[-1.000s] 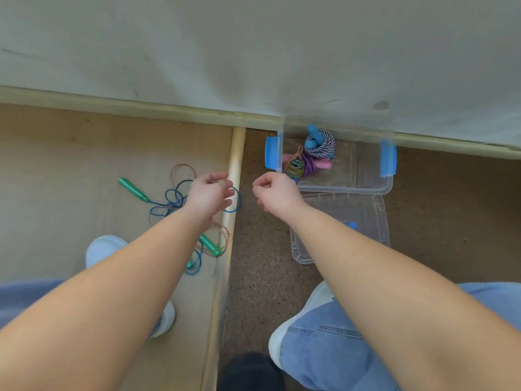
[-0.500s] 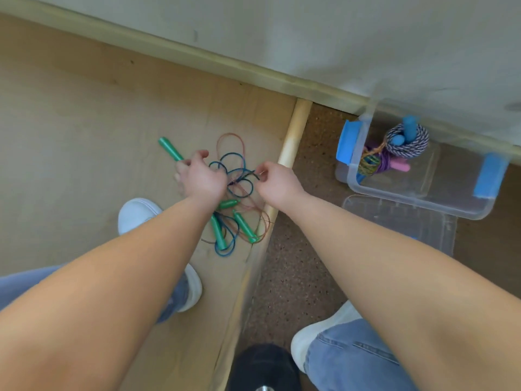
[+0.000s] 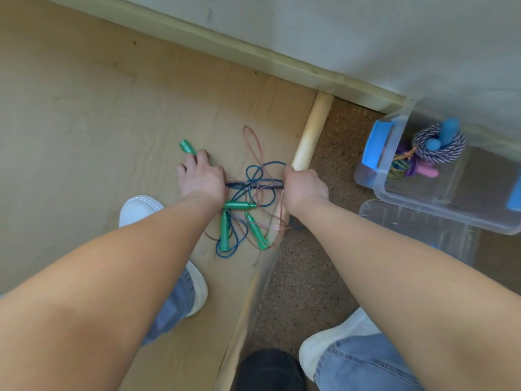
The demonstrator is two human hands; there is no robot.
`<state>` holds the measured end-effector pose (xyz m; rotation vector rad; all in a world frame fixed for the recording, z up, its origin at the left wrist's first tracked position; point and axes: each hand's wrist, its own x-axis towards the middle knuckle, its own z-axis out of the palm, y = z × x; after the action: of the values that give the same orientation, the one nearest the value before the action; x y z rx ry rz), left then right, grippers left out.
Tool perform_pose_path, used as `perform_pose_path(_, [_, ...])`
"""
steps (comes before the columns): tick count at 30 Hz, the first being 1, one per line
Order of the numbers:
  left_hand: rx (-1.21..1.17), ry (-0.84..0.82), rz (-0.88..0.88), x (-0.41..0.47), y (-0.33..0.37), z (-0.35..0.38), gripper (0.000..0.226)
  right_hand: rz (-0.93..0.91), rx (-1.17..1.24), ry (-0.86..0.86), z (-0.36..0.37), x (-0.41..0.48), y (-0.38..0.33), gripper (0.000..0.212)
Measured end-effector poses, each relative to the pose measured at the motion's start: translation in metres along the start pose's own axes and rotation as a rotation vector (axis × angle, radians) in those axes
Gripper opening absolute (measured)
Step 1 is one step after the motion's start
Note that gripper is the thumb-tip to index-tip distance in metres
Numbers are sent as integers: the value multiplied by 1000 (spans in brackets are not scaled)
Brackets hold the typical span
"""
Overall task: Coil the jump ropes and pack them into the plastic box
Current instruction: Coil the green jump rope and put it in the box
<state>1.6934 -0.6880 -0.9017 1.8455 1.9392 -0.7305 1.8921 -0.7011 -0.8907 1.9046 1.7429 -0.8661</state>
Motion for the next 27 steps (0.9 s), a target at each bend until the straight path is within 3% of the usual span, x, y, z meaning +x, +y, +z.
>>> perform_pose_path(2, [98,55,41,-1,1,3,27,57,126,-3,-3,-1,12,25])
perform_pose_path(6, [-23,89,73,-2,0,-10,29,203,607,35,-9,-2,28,15])
perform_pose_path(8, [-177,46,74,-5,2,-22,28,291,848,18,-17,-6,30,16])
perform_pose_path(11, [-581,11,-16,-10,10,-38,28,349,996,1,-33,-17,29,26])
perform_pose_path(16, [-908,20,-6,-28,20,-68,25,309,1061,-6,-51,-39,26,27])
perform_pose_path(20, [-1040,-16,135,-56,33,-99,21,207,835,95,-61,-64,27,50])
perform_pose_path(24, [-1120,-29,241,-86,41,-125,16,-8,750,128,-73,-92,24,78])
perform_pose_path(27, [-1148,5,328,-111,45,-143,21,-218,730,93,-87,-114,21,85])
